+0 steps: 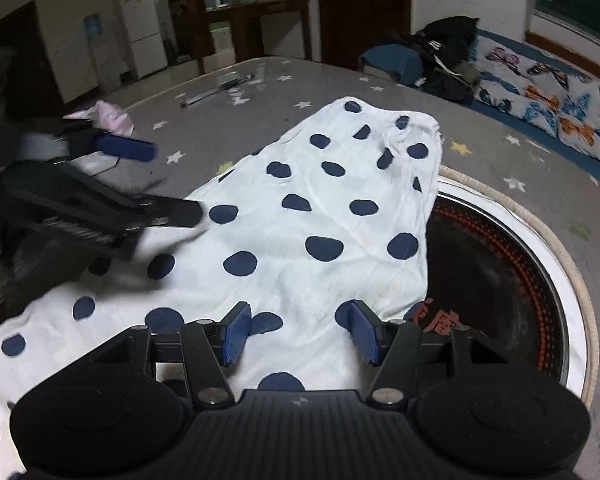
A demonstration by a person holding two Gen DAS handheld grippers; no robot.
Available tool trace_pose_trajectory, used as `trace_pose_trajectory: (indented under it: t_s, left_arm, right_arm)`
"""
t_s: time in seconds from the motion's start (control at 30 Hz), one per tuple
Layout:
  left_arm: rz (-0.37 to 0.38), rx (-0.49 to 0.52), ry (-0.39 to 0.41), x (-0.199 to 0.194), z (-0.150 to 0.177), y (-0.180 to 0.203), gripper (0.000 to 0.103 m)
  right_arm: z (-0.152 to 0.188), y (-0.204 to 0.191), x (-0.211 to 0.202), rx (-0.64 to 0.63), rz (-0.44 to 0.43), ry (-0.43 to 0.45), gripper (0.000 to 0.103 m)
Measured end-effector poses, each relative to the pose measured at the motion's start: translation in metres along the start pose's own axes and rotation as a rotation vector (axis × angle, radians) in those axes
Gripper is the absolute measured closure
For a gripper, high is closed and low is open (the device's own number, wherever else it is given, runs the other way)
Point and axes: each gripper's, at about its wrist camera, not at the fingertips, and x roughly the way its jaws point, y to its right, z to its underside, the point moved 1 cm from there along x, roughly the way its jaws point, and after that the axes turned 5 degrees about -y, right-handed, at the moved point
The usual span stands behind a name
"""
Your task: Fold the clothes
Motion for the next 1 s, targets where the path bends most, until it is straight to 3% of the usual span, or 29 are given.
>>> trace_pose_trajectory:
  t_s: [0.3,0.63,1.0]
  left_arm:
    - [-0.015,-0.057,-0.001,0.014,-0.003,-0.024,0.006]
    - [0.022,-0.086,-0.010,0.006,0.000,-0.033,0.007]
    - [0.037,-0.104,-0.035,0.006,0.004,-0.039,0.003]
  right_arm:
    - [-0.047,0.022,-0.006,-0.030,0.002,0.040,0.047]
    - [-0.117,0.091,0.053,0.076,0.051,0.035,0.047]
    - [-0.142,0.126,0.095,0.141,0.009,0.048,0.047]
